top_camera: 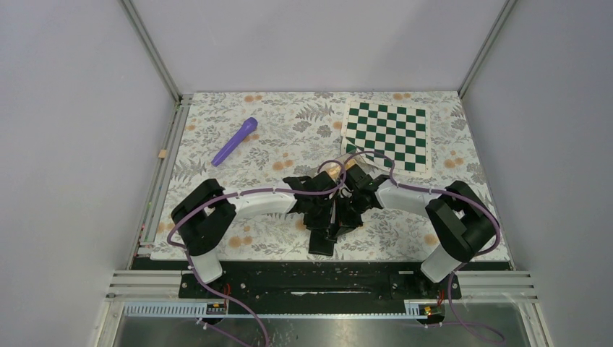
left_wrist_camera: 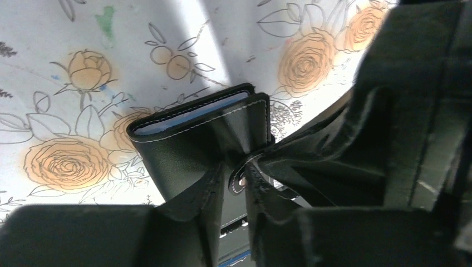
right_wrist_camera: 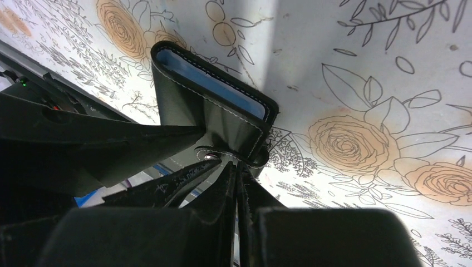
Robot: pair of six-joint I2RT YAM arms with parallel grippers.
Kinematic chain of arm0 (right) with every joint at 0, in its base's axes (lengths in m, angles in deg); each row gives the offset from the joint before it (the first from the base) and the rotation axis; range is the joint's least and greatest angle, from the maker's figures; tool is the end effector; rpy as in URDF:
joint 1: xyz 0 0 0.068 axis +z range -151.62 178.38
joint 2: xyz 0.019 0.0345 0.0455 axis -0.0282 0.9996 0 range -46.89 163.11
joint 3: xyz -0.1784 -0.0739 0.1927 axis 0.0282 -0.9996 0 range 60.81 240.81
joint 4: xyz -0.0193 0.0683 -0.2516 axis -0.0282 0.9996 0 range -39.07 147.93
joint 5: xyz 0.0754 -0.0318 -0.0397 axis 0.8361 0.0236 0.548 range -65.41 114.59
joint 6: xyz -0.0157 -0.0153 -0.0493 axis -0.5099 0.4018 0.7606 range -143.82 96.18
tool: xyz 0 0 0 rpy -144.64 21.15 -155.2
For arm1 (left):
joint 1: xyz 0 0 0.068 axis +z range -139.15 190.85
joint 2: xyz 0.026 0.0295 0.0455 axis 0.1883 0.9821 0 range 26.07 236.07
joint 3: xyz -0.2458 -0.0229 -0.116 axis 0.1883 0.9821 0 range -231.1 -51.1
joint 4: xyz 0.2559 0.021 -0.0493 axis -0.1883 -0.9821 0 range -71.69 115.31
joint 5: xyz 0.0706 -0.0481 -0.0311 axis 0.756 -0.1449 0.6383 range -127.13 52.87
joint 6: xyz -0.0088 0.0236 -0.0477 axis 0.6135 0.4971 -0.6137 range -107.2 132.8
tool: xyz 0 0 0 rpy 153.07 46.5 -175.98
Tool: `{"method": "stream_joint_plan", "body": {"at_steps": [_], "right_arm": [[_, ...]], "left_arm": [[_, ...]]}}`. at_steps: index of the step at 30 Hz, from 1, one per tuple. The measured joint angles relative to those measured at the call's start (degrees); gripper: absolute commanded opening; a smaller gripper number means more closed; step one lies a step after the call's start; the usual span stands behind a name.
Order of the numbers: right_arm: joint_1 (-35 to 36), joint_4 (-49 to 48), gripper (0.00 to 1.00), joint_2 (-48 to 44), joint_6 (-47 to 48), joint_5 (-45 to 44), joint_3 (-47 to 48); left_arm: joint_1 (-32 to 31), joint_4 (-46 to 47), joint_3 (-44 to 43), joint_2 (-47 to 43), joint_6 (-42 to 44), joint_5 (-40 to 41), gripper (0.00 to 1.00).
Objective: Put the credit cards into the card holder
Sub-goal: Close the card holder at the center of the board.
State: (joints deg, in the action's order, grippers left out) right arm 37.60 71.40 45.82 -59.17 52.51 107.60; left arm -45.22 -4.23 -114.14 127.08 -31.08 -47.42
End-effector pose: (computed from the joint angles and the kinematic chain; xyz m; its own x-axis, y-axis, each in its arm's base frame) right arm 0.2127 0.1951 0.1462 -0.9863 -0.1450 -0.0783 -0.1634 0.7968 0.5817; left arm 0.1857 -0.2874 0.1684 -0.9640 0.2112 -0.1614 0.2585 0.8864 -0.3841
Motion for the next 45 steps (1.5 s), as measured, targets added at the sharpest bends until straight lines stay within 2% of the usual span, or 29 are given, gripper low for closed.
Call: {"method": "stream_joint_plan", "body": {"at_steps": [8,16,25,32,45], "right_arm": [[0.17,0.02,0.01,0.20,0.22,-1.36,0.00],[0.35,0.00,0.01,0.22,0.39,-1.53,0.00],[0.74,0.09,0.02,0.31,0.83,-1.97,0.04],[1.29,0.24,0.01,0.37,0.98,-1.95,0.20],[1.40,0.35,0.03,0.26,0.98,-1.90,0.28]], "left_arm": [[-0.13,-0.37,0.00,-0.02,-0.11,0.17,0.25],[-0.17,-0.76,0.00,-0.24,-0.15,0.48,0.26],[0.02,0.92,1.36,-0.83,-1.57,-0.37,0.16],[0.74,3.93,3.26,-1.75,-3.06,-2.40,0.01],[0.74,3.78,3.28,-2.08,-2.84,-2.54,0.00]]}}
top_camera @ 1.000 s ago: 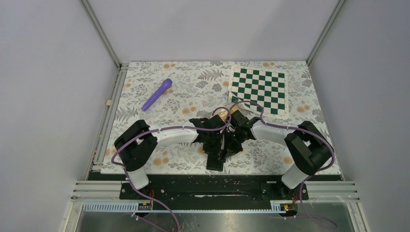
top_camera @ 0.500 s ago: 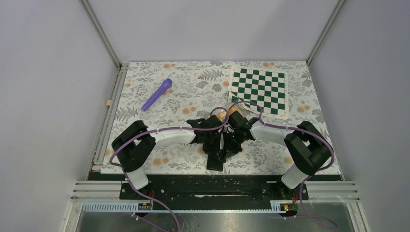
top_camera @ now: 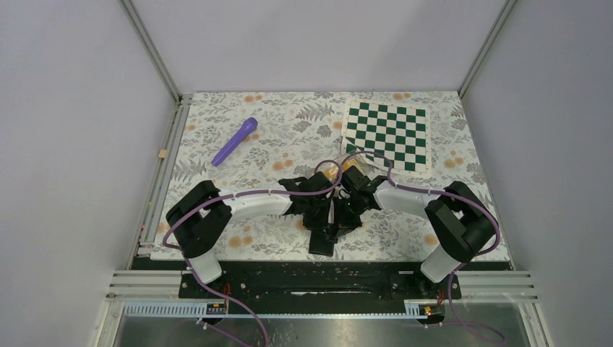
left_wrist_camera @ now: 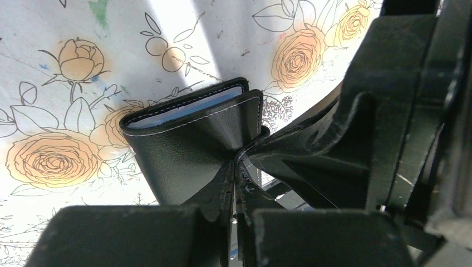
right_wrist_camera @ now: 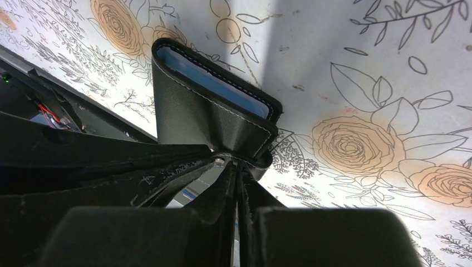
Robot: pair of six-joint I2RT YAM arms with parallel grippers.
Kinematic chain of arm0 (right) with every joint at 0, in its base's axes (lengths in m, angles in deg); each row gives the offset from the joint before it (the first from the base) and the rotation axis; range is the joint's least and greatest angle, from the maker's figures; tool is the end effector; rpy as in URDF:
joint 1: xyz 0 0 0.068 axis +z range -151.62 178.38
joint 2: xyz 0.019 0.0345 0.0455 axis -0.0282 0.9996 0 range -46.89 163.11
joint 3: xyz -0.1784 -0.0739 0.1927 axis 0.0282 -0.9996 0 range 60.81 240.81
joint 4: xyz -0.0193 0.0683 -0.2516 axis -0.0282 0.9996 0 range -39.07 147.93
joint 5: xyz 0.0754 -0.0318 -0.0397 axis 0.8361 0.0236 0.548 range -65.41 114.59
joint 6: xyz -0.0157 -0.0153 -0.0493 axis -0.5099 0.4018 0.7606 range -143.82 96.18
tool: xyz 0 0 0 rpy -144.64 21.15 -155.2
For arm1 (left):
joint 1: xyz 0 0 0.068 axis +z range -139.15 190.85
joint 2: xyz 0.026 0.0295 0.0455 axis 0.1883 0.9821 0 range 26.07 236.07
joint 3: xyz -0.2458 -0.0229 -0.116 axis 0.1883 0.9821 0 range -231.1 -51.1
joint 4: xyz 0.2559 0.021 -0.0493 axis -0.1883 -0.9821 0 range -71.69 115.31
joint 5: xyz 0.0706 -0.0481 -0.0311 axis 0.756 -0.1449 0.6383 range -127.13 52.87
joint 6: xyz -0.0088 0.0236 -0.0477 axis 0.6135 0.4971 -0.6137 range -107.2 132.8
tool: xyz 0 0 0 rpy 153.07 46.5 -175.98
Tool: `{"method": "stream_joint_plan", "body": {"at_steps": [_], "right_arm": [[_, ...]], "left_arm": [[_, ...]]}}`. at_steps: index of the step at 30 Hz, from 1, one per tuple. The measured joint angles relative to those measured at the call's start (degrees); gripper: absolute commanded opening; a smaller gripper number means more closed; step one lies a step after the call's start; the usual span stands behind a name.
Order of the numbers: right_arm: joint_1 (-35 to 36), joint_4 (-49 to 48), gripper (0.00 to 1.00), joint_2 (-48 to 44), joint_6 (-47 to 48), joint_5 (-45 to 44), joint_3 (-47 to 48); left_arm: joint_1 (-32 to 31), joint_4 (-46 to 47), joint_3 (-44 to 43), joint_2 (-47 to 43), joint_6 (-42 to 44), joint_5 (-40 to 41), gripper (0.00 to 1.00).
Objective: Put the credit cards into the card holder
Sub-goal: Close the card holder at the center of the board.
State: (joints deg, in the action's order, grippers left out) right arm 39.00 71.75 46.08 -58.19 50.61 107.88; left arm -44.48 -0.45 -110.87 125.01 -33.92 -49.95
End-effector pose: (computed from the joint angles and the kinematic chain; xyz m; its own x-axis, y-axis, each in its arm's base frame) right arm 0.2093 0.2001 0.1455 -0.9801 -0.1722 -0.0986 -0.1978 0.8075 0.5558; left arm 0.1840 -0.2799 0.1675 -0.9760 0.1632 -0.1442 0.2114 0.8696 -0.4463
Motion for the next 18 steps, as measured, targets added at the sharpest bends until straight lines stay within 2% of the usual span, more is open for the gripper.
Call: {"method": "stream_joint_plan", "body": {"at_steps": [10,14,18], "right_arm": [[0.44,-0.13,0.04,-0.37,0.00,0.22,0.57],[0.55,-0.13,0.04,-0.52,0.00,0.39,0.57],[0.70,-0.33,0.04,-0.52,0.00,0.52,0.57]], "left_arm": [[-0.02,-1.03,-0.15,-0.44,0.63,0.50,0.00],[-0.02,-1.44,-0.15,-0.70,0.68,0.72,0.11],[-0.02,-1.75,-0.09,-0.72,0.83,1.07,0.13]]}}
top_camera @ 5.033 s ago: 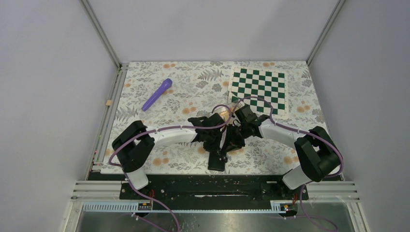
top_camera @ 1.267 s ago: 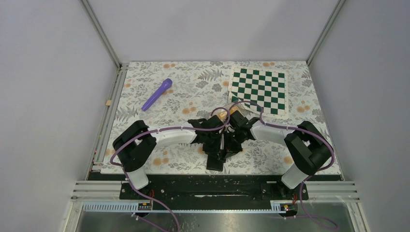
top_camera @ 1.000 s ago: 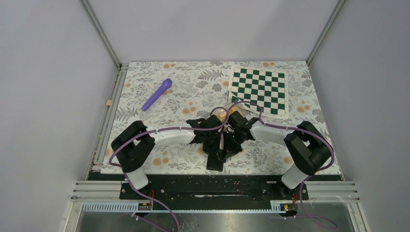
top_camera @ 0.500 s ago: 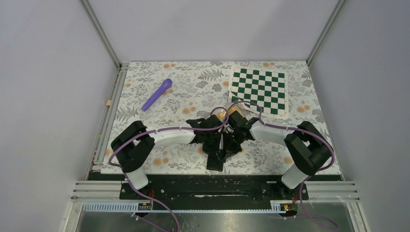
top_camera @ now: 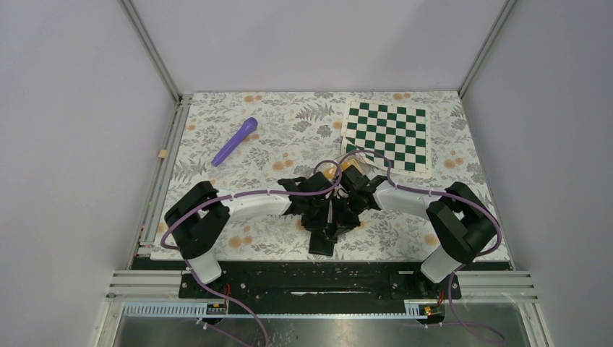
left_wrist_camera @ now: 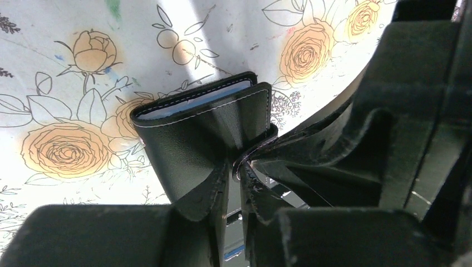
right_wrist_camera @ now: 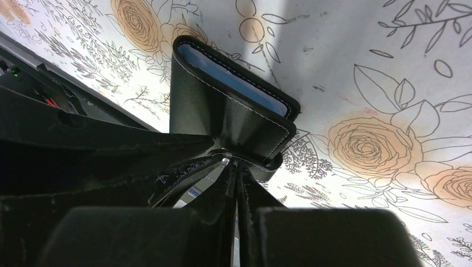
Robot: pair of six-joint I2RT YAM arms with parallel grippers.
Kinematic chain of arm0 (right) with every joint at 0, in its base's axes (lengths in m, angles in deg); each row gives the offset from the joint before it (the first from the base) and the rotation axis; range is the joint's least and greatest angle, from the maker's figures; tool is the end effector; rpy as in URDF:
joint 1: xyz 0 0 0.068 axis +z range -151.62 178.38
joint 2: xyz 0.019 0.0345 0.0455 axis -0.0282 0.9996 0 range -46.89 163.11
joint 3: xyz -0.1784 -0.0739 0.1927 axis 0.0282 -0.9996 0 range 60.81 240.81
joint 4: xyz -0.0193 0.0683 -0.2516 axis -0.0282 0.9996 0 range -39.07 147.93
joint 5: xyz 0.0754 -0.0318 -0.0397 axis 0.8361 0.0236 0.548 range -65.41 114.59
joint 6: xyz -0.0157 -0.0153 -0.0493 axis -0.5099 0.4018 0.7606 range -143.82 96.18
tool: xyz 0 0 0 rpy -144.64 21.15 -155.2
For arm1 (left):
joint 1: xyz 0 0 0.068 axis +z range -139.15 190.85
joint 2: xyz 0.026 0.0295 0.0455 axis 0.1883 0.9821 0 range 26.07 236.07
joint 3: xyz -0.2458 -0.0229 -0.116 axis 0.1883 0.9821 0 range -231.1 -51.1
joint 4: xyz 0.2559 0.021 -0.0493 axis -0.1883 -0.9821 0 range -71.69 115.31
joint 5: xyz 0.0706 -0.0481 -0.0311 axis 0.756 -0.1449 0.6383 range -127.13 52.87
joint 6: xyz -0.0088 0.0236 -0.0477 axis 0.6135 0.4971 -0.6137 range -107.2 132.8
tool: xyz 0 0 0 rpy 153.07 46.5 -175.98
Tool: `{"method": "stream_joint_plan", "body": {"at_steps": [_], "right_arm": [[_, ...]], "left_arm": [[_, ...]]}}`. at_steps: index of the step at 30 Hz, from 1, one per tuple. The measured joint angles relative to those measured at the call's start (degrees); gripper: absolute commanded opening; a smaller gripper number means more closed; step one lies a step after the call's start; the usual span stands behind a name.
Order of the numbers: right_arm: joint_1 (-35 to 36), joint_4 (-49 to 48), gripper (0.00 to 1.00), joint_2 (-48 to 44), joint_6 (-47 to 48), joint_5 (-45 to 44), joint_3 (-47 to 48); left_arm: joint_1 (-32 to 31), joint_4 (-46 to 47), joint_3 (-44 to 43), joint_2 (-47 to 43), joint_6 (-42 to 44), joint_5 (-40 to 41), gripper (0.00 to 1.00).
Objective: Put the credit cards into the card holder
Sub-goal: Close the card holder at the center of the board.
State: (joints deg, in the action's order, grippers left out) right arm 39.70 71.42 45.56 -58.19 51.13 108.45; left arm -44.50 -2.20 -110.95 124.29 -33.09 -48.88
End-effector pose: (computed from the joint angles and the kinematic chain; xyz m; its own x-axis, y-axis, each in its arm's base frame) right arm 0.2085 0.2045 0.1509 -0.9758 -0.1853 -0.1156 -0.2180 0.7915 0.5710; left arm 0.1825 -0.2768 0.1703 -0.9734 0.1721 -0.1511 0.2210 0.8789 -0.4228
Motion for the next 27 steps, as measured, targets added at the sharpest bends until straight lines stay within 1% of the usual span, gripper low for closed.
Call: {"method": "stream_joint_plan", "body": {"at_steps": [4,24,27], "right_arm": [[0.11,-0.04,0.04,0.00,0.00,0.04,0.00],[0.63,-0.22,0.05,0.00,-0.11,-0.09,0.00],[0.79,-0.26,0.05,0.00,-0.11,-0.11,0.00]], "left_arm": [[0.02,0.13,0.11,0.00,-0.09,0.02,0.00],[0.02,-0.22,0.37,-0.04,-0.09,0.44,0.00],[0.02,-0.57,0.39,-0.04,-0.09,0.70,0.03]]}}
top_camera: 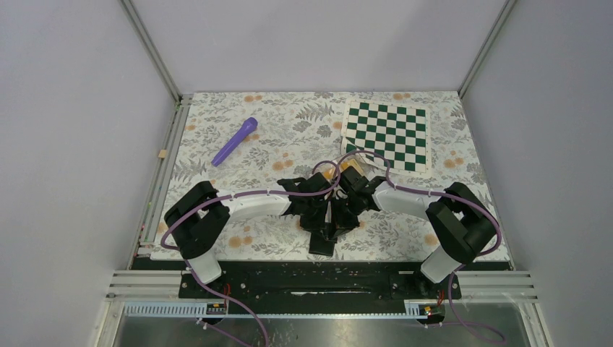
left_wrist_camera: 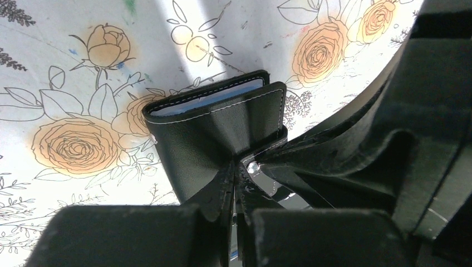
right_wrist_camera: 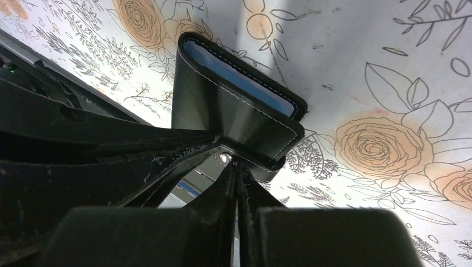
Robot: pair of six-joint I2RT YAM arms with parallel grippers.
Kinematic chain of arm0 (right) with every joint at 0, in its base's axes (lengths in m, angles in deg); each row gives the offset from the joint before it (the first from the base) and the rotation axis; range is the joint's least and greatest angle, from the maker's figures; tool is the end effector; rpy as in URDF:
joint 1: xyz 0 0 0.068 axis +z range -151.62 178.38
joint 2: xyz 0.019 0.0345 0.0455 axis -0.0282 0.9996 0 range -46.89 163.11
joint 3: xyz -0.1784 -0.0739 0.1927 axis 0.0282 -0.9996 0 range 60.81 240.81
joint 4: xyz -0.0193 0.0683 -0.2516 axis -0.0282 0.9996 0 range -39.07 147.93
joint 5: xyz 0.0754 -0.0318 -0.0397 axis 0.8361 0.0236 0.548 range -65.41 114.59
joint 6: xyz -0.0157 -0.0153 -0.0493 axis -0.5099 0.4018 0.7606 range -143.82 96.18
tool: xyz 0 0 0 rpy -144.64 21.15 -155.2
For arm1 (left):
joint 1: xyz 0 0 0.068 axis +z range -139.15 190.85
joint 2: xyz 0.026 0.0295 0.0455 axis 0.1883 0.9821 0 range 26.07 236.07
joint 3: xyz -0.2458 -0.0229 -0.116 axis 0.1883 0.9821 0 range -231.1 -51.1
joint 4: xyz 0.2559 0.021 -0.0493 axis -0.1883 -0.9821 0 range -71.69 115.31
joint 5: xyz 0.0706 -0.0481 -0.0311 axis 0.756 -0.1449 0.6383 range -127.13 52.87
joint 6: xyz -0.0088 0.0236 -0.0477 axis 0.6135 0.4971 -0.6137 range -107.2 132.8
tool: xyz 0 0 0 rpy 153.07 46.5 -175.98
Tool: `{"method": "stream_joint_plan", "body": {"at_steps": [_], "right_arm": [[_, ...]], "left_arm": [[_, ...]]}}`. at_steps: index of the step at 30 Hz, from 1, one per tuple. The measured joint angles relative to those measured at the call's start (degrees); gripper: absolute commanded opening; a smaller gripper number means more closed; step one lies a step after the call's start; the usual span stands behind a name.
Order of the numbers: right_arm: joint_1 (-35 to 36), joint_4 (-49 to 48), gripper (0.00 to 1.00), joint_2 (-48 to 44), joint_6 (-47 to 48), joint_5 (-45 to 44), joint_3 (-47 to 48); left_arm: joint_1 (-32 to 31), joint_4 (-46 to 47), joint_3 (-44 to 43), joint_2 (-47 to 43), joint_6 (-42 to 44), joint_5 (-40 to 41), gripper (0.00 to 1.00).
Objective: Put the credit cards into the card holder
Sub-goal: Close the card holder at the center of the board.
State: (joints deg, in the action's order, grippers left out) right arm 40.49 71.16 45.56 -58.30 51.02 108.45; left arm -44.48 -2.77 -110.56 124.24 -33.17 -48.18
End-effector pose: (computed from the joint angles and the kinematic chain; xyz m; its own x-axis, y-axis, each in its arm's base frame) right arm 0.2060 0.2076 0.1511 -0.9733 -0.1963 -0.1193 -0.2290 0.7880 0.5716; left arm 0.1816 -0.2746 0.1682 -0.9746 0.1686 -0.1473 0.2150 0.8883 -0.4058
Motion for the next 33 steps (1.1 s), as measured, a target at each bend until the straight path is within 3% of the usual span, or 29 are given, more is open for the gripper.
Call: {"method": "stream_joint_plan", "body": {"at_steps": [18,33], "right_arm": [[1.29,-0.33,0.03,0.76,-0.11,-0.44,-0.02],[1.73,-0.35,0.03,1.31,-0.83,-0.39,0.11]], "left_arm": [[-0.02,-1.84,0.04,-0.48,-0.50,0.63,0.18],[-0.26,-2.27,0.07,-1.01,-0.57,1.46,0.17]]}}
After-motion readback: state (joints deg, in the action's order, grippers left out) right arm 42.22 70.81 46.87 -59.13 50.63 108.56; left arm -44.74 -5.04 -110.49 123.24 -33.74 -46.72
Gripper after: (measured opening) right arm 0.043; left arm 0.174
